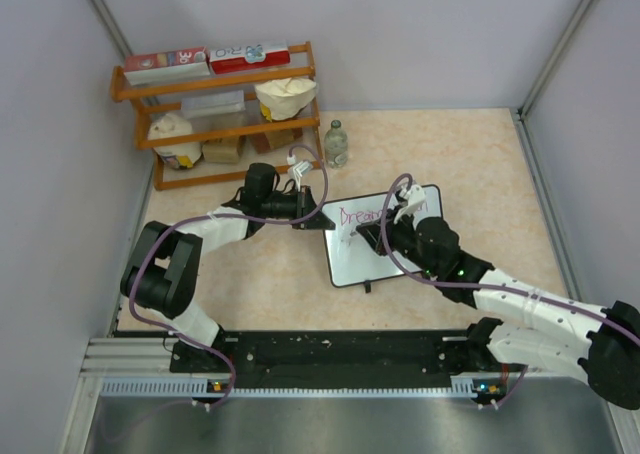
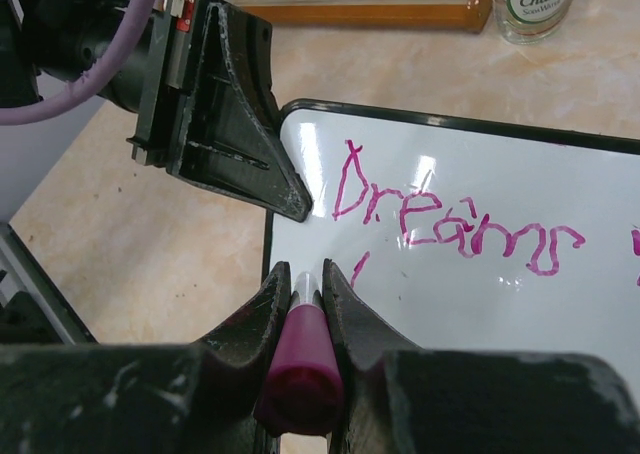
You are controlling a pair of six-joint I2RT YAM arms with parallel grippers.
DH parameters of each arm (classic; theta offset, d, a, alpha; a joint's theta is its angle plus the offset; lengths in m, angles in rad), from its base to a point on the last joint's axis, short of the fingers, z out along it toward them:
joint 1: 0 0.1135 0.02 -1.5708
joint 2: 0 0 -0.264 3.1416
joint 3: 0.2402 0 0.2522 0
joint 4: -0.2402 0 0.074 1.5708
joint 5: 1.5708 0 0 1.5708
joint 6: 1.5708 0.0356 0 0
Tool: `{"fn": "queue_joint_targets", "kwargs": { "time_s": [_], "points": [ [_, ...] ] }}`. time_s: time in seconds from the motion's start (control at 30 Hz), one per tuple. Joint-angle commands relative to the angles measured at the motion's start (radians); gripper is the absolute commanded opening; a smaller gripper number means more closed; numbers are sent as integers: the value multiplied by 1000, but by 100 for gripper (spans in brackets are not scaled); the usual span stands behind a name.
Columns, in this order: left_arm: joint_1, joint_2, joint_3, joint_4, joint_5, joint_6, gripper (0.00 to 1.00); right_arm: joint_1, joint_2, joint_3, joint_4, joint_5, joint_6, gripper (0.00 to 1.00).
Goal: Write a sentence on the whiteboard
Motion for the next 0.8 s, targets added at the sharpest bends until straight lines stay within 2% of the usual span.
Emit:
{"fn": "queue_joint_targets", "kwargs": {
  "time_s": [0.0,0.77],
  "points": [
    [9,5,19,-33,-137,52,0,16,-2,48,75,-4,16,0],
    [9,3,19,-33,-140,54,0,15,15,26,-49,145,-30,0]
  ]
}}
